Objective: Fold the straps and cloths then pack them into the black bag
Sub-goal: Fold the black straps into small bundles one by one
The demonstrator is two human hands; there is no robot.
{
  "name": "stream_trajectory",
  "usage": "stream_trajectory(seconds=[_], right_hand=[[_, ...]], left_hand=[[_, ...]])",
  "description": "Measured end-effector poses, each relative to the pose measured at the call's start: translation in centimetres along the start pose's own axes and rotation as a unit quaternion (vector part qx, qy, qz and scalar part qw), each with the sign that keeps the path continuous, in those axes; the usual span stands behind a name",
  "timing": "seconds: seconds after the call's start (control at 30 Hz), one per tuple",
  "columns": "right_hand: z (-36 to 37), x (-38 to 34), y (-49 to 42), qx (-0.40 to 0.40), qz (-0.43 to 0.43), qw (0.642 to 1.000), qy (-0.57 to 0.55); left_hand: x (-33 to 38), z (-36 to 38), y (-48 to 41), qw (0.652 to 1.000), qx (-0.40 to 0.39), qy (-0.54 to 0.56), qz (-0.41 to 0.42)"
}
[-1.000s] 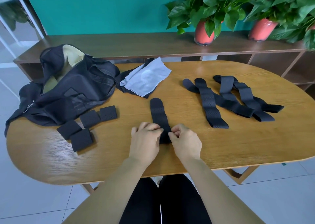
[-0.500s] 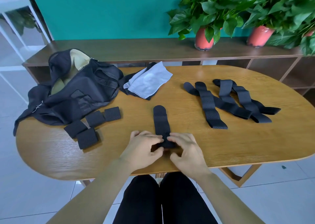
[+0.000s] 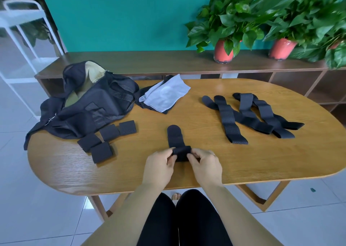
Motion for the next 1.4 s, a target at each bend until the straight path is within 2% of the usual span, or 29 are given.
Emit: stream_trajectory(seconds=[0.13, 0.27, 0.53, 0.67, 0.77, 0.87, 0.97, 1.07, 1.17, 1.23, 1.3, 1.4], right_hand=[[0.5, -0.4, -0.8, 0.009, 0.015, 1.000, 0.013], [0.7, -0.9, -1.2, 0.013, 0.009, 0.999, 0.033], [1.3, -1.1, -1.8, 0.027, 0.004, 0.998, 0.064], [1.8, -0.9, -2.2, 0.024, 0.006, 0.996, 0.085], [1.9, -0.7, -2.5, 0.019, 0.006, 0.996, 0.084], [2.0, -0.7, -2.4, 0.012, 0.001, 0.997, 0.082], [1.8, -0.4, -2.1, -0.001, -0.023, 0.998, 0.052], [1.1, -0.2, -0.5, -0.023, -0.121, 0.992, 0.018], [0.9, 0.0, 1.4, -0.059, -0.207, 0.976, 0.035], [0.8, 0.0, 2.0, -0.043, -0.240, 0.969, 0.052], [0.5, -0.2, 2.0, -0.017, -0.244, 0.969, 0.035], [0.4, -0.7, 1.4, -0.039, -0.152, 0.987, -0.020]], left_hand=[[0.1, 0.1, -0.5, 0.998, 0.030, -0.033, -0.042], [-0.1, 0.4, -1.0, 0.996, 0.025, -0.039, -0.075], [-0.5, 0.2, -1.9, 0.995, 0.009, -0.069, -0.069], [-0.4, 0.6, -2.0, 0.992, 0.009, -0.119, 0.026], [-0.1, 0.5, -2.0, 0.978, -0.038, -0.190, 0.076], [-0.5, 0.0, -2.3, 0.967, -0.110, -0.210, 0.097], [-1.1, -0.7, -2.5, 0.962, -0.157, -0.198, 0.107], [-1.3, -1.1, -2.0, 0.961, -0.167, -0.181, 0.125], [-1.8, -1.3, -1.0, 0.968, -0.167, -0.143, 0.122], [-2.0, -1.5, -0.3, 0.973, -0.173, -0.109, 0.108], [-1.9, -1.8, 0.3, 0.980, -0.166, -0.071, 0.083], [-1.4, -2.1, 0.6, 0.990, -0.131, -0.022, 0.038]])
Point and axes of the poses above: each hand's wrist, its own y-axis away from the middle knuckle, its own z-axis out of the palm, x = y × z, the point moved 5 cm from there along -y, towards the middle knuckle, and after that the axes turned 3 degrees about z, right-handed, at the moved point
